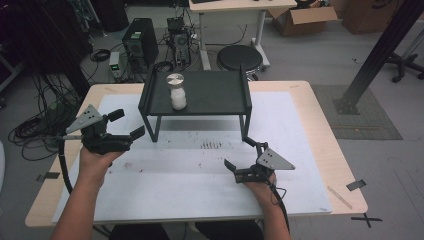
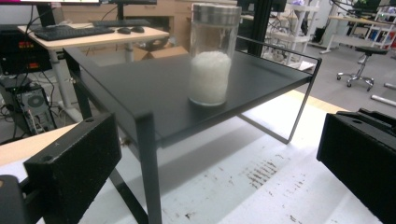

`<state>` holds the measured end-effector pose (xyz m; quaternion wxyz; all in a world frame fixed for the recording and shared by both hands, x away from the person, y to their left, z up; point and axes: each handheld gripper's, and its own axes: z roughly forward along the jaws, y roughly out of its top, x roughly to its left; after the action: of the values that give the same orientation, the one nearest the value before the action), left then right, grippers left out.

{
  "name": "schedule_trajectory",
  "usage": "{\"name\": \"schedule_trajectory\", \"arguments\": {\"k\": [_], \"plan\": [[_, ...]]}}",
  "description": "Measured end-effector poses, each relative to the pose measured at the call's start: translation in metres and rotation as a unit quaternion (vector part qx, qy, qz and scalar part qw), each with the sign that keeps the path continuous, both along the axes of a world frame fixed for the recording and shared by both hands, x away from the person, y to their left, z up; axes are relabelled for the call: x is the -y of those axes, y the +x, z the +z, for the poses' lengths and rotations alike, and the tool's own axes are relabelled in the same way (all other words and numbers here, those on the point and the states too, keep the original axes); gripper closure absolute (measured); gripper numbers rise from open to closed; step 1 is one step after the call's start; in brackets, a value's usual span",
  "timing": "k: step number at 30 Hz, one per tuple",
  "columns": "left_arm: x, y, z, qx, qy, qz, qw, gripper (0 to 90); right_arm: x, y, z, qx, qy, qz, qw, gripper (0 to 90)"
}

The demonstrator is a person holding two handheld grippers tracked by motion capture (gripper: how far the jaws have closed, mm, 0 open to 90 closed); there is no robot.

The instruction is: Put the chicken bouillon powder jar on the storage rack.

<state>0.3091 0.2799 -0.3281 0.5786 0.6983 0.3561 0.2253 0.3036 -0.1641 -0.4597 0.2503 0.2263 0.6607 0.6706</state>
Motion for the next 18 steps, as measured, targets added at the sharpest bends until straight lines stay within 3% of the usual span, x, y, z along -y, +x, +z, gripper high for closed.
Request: {"name": "schedule_trajectory", "arguments": {"k": [8, 12, 18], "plan": [[-0.007, -0.004, -0.026, 0.017, -0.025, 0.011, 0.9995, 0.2, 0.0, 0.0, 0.0, 0.002, 0.0, 0.0, 1.0, 0.0], [-0.009, -0.006, -0.039, 0.028, -0.027, 0.014, 0.9991, 0.3, 0.0, -0.001, 0.0, 0.004, -0.002, 0.001, 1.0, 0.0], [-0.009, -0.006, -0.059, 0.03, -0.031, 0.017, 0.9989, 0.4, 0.0, -0.001, 0.0, 0.004, -0.002, 0.0, 1.0, 0.0]]}}
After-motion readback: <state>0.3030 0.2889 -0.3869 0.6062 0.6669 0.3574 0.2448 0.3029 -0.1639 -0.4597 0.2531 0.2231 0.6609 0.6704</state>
